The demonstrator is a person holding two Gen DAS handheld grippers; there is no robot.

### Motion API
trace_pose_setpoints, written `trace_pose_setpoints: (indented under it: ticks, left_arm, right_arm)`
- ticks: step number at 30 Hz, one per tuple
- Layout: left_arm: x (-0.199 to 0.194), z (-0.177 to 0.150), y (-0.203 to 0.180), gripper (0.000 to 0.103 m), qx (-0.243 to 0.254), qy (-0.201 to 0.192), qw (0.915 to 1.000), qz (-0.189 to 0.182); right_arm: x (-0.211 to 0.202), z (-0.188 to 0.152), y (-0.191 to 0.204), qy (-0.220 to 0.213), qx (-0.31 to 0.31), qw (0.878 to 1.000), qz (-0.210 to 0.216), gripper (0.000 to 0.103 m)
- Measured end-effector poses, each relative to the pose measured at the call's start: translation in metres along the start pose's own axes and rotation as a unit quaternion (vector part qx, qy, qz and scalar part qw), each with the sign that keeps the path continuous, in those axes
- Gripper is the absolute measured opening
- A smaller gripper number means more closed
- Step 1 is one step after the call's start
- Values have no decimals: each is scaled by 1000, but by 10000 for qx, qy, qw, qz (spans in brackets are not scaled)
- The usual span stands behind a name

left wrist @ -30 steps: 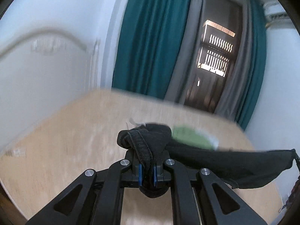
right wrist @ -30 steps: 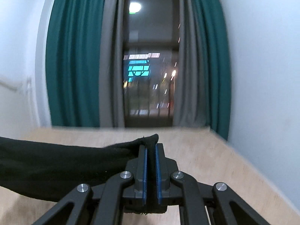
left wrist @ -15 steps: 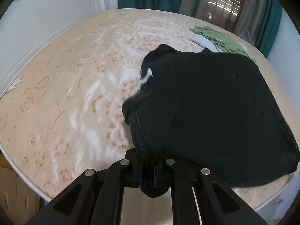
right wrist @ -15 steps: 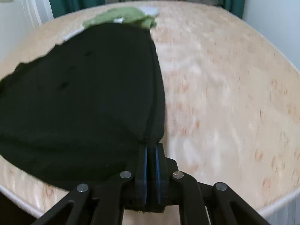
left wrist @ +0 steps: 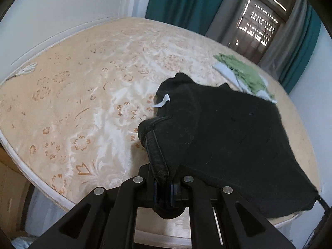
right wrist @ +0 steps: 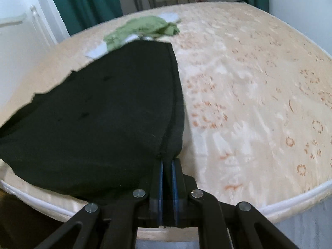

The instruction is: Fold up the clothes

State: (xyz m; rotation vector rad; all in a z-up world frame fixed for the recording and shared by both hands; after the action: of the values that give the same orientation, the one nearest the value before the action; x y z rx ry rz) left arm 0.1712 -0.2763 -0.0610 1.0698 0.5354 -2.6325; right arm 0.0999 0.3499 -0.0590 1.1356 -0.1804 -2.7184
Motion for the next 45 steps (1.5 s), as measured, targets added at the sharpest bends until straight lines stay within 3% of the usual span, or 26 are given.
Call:
trace_pose_setpoints:
  ticks: [2, 5, 8, 9, 11, 12, 13, 15, 17, 20, 24, 29, 31, 36, 39, 43, 45]
  left_arm:
    - [13, -10, 6, 9, -17, 326, 9992, 226]
    - [32, -31, 3, 10, 326, 822, 9940, 651]
    - [36, -44, 0, 16, 496, 1036, 9899, 828]
    - [33, -45, 1, 20, 525, 1060, 9888, 913]
    - [24, -45, 4, 40, 568, 1078, 9863, 1115]
    - [17, -43, 5, 44, 585, 1025, 9858, 1194]
    - [6, -39, 5, 50, 603, 887, 9864, 1243]
    - [-21, -25, -2, 55, 642, 500, 9892, 1217]
    - [-45, -13, -15, 68, 686, 114, 9918, 1074]
    - [-70, -6, -43, 82, 906, -291, 9933, 653]
    - [-83, -22, -92, 82, 1302, -520, 9901, 51]
    - [-59, -73, -123, 82, 1220, -256, 9914, -398]
    - [-50, -89, -122, 82, 957, -143, 9939, -528]
    - [-42, -110, -92, 82, -357, -237, 9955, -851]
    - [-44, -113, -83, 82, -628, -231, 9944, -821]
    - [-31, -110, -77, 82, -712, 44, 9957, -598]
    - [-23, -108, -74, 81, -869, 182, 9938, -665]
  right_arm:
    - [-7, -1, 1, 124, -127, 9998, -32, 6]
    - [15, -26, 2, 756, -484, 9955, -308, 6]
    - [37, -49, 7, 1230, -969, 9858, -603, 8]
    - [38, -50, 9, 1207, -1108, 9840, -696, 11]
    - [34, -44, 8, 1061, -1294, 9813, -948, 36]
    - [29, -38, 5, 944, -1305, 9813, -1052, 53]
    - [21, -30, 1, 778, -1260, 9827, -1110, 59]
    - [6, -12, -5, 487, -1082, 9868, -1102, 59]
    - [-9, 7, -8, 119, -853, 9911, -1011, 59]
    - [-26, 22, -1, -360, -712, 9949, -624, 59]
    - [-26, 8, 15, -452, -907, 9943, -340, 59]
    - [-25, -36, 31, -349, -1118, 9930, -171, 59]
    - [-24, -53, 38, -381, -1247, 9913, -196, 59]
    - [-19, -82, 49, -594, -1646, 9839, -365, 59]
    - [-9, -93, 55, -498, -1839, 9815, -203, 58]
    - [-2, -101, 60, -497, -2107, 9761, -216, 58]
    - [0, -102, 60, -505, -2165, 9746, -256, 58]
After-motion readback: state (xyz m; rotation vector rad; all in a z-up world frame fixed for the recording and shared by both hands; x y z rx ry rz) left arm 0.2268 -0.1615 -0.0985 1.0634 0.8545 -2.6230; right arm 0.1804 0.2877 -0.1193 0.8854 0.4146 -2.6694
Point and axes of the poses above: each gripper's, at about its wrist camera, not at the fingertips, and x roughly the way its jaws point, y to its left, z to its top, the point moved 3 cm from there along x, roughly the way its jaws point, and after that the axes turned 7 degrees about -y, right-handed, at the moved point
